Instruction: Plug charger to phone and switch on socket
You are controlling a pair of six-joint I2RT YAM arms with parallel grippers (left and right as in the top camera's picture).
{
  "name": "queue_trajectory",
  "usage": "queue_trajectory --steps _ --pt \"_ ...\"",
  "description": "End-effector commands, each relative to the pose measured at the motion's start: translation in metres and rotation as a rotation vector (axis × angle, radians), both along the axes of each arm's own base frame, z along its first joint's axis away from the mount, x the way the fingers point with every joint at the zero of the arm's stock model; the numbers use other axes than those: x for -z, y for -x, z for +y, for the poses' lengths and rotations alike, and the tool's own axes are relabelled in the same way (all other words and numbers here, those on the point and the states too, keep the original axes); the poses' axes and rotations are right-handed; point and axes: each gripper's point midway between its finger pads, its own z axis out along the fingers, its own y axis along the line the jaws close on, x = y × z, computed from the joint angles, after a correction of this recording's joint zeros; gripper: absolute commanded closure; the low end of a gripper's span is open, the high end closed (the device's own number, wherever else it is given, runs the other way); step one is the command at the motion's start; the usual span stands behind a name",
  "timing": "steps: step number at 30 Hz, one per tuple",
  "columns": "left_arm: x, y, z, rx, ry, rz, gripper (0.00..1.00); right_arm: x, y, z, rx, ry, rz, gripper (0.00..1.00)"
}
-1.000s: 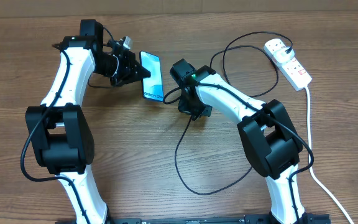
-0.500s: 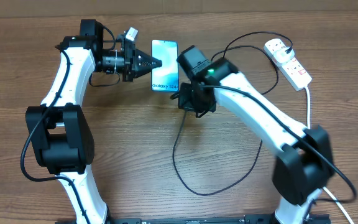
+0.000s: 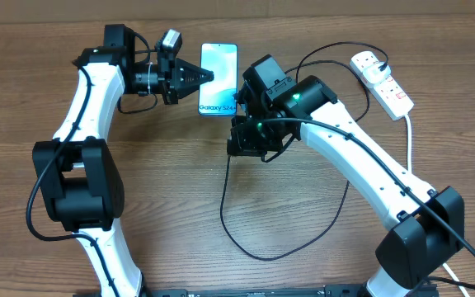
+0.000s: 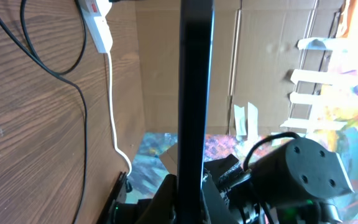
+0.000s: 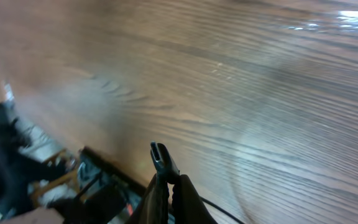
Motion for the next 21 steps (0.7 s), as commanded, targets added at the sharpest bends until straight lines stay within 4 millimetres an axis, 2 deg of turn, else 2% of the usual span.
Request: queue_trajectory --steps 1,12,17,21 --pt "-0.032 0.001 0.007 -0.002 0.064 -0.057 0.96 -0.031 0.007 0.013 -0.116 -0.147 -0.051 0.96" --pt "-0.032 -0.016 0.061 -0.123 0.056 -0.085 0.96 -0.028 -0.012 0.006 -0.055 -0.134 -0.088 0.96" --pt "-0.032 -0.020 0.078 -0.162 0.054 -0.086 0.96 -0.008 -0.014 0.007 -0.011 -0.075 -0.087 0.96" --pt "-0.028 -0.023 0.089 -0.192 0.031 -0.084 0.96 0.022 -0.025 -0.008 0.142 0.069 -0.100 0.96"
